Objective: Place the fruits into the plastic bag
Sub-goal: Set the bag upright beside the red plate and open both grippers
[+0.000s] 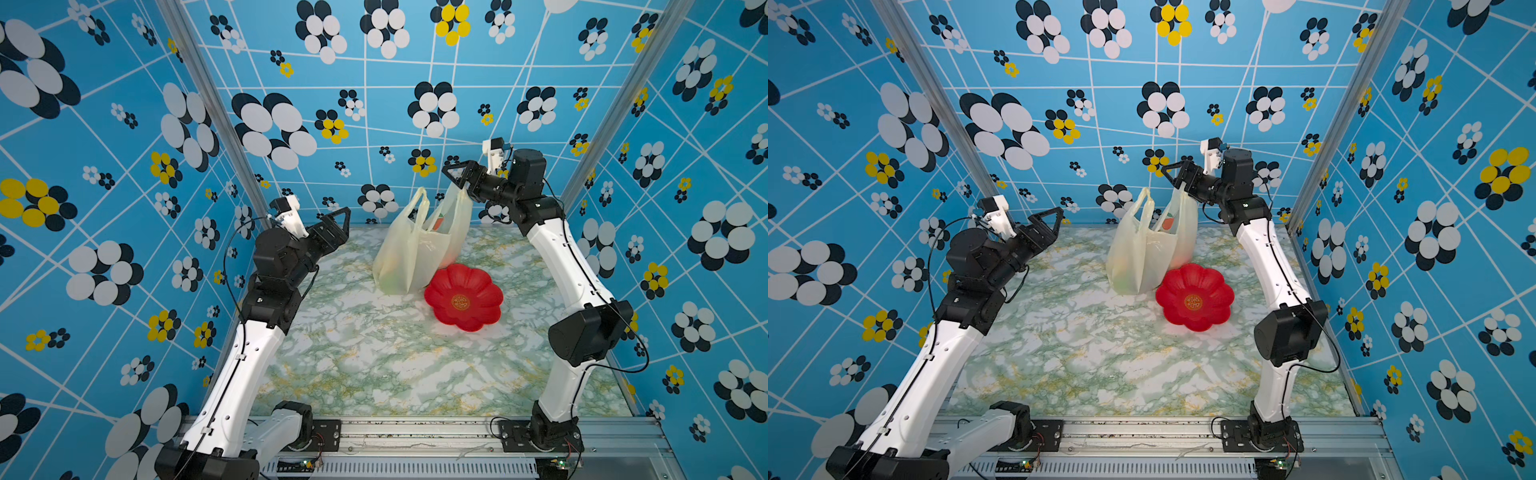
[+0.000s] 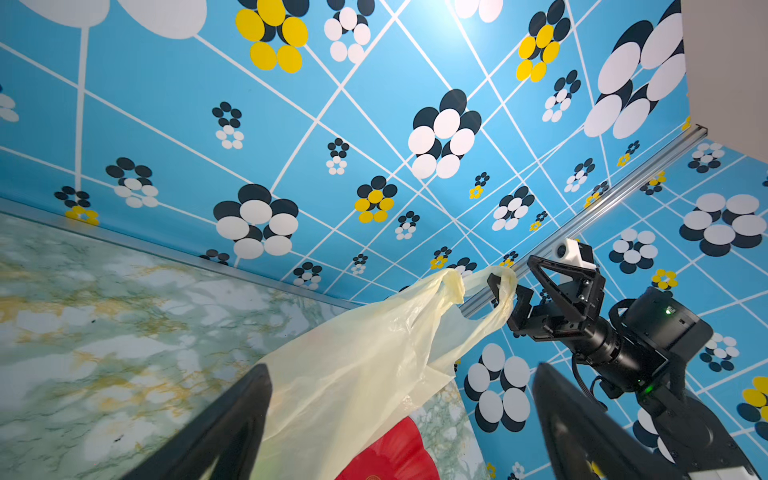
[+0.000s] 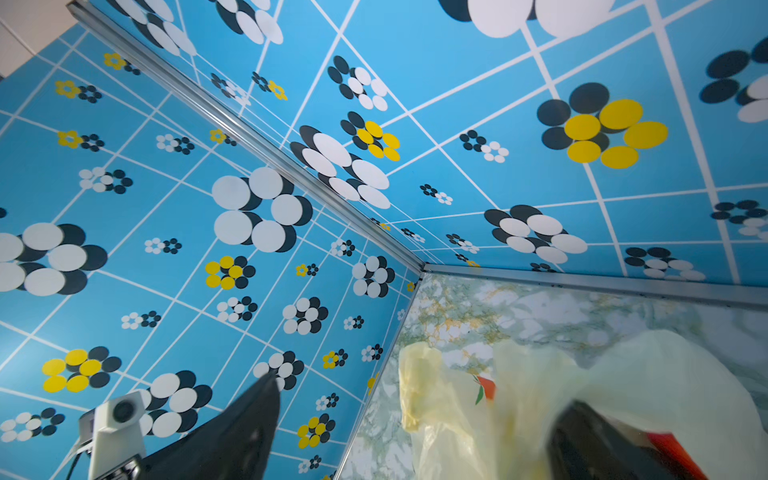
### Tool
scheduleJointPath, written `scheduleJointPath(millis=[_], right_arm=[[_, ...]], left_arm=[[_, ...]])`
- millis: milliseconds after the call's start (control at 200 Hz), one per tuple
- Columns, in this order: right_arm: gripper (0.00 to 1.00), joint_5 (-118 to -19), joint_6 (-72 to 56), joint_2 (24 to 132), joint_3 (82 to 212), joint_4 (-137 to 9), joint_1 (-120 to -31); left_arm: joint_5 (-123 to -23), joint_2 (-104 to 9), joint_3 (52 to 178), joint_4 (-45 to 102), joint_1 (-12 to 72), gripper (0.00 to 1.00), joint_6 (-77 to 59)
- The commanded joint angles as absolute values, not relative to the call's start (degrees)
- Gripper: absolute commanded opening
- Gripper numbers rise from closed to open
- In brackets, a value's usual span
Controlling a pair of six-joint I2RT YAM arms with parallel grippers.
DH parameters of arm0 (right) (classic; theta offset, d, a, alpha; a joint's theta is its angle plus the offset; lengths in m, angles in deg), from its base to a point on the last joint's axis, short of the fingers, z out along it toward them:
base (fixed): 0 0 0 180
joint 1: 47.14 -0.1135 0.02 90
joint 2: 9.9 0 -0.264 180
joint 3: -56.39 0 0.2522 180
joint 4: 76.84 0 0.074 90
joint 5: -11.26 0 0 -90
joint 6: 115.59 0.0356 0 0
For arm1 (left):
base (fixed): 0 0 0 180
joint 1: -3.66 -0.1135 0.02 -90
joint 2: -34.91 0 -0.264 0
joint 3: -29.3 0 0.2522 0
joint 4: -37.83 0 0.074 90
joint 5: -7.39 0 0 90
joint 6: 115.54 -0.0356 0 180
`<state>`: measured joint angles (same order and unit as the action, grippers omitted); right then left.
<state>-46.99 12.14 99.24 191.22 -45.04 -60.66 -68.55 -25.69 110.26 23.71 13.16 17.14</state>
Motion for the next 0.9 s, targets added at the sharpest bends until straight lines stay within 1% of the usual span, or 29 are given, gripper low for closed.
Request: scheduleJointPath(millis=[0,100,215,300,520,635,740,815,895], right_arm=[[0.99,-55.8,7.4,98.1,194.1,-33.5,-60.4],[0.99,-64.9,4.7,98.2,197.0,-24.2,-60.3],[0.99,-69.9,1.1,100.3,202.0,-15.4,-60.2],[0.99,-69.2,0.6,99.3,200.8,-15.0,-60.1],[0.99,-65.4,0.6,91.0,190.6,-23.9,-60.1],[0.99,-65.3,0.2,84.9,183.6,-31.6,-60.0],[0.99,-68.4,-1.2,78.3,174.0,-41.2,-60.0],[0.99,-71.5,-2.3,72.6,161.7,-53.3,-60.0],[0.99,-76.9,-2.1,65.9,143.9,-73.7,-59.9]], left_arm=[[-70.0,-23.7,112.6,21.3,12.9,0.99,14.1],[-70.0,-22.8,112.3,21.0,12.7,0.99,13.6],[-70.0,-21.9,111.7,20.4,12.5,0.99,13.2],[-70.4,-20.5,111.2,18.6,12.4,0.99,11.8],[-72.2,-14.9,107.5,14.6,11.0,0.99,9.1],[-72.7,-12.6,105.7,12.3,9.9,0.99,8.2],[-73.5,-10.9,103.9,10.5,8.5,0.99,7.9],[-76.2,-9.6,102.7,8.9,8.1,0.99,8.1],[-79.2,-7.8,99.9,8.7,8.0,0.99,8.6]])
